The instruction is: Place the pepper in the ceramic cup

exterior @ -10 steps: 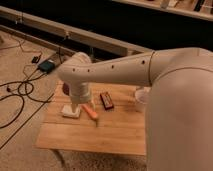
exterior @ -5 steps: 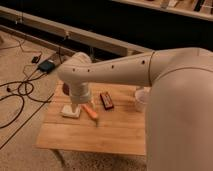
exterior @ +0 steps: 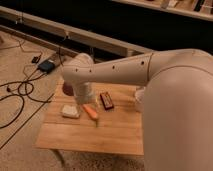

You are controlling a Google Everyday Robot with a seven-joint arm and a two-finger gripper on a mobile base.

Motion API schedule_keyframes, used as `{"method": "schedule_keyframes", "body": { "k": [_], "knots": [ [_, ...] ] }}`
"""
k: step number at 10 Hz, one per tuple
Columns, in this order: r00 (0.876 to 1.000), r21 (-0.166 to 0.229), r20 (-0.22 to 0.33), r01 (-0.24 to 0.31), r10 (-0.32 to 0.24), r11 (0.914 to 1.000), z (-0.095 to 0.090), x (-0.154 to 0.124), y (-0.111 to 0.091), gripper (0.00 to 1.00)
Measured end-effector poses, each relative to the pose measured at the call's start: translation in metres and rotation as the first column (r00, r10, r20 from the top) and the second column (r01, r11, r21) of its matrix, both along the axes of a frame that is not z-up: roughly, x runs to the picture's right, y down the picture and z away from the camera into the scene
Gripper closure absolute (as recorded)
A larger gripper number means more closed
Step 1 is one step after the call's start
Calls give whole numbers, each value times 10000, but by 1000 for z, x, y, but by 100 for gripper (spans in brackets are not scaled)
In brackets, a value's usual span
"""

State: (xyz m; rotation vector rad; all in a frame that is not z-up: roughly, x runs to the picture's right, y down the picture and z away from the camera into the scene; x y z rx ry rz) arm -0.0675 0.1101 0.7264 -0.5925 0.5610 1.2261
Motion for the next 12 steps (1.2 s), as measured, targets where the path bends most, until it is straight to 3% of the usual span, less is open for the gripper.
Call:
{"method": "schedule_keyframes", "body": {
  "k": [1, 3, 6, 8, 11, 12],
  "knots": [
    [9984, -83, 152, 553, -552, 9984, 8, 12, 1, 35],
    [9815, -117, 635, 1819, -1808, 9832, 33, 31, 1, 35],
    [9513, 251, 1210, 2827, -2836, 9589, 68, 26, -5, 35],
    [9465, 544, 1403, 2858, -2907, 9567, 84, 17, -12, 35],
    [9500, 787, 1778, 2463, -2567, 9660, 107, -1, -14, 35],
    [9508, 697, 1924, 2337, -2429, 9698, 111, -7, -9, 35]
  ]
}}
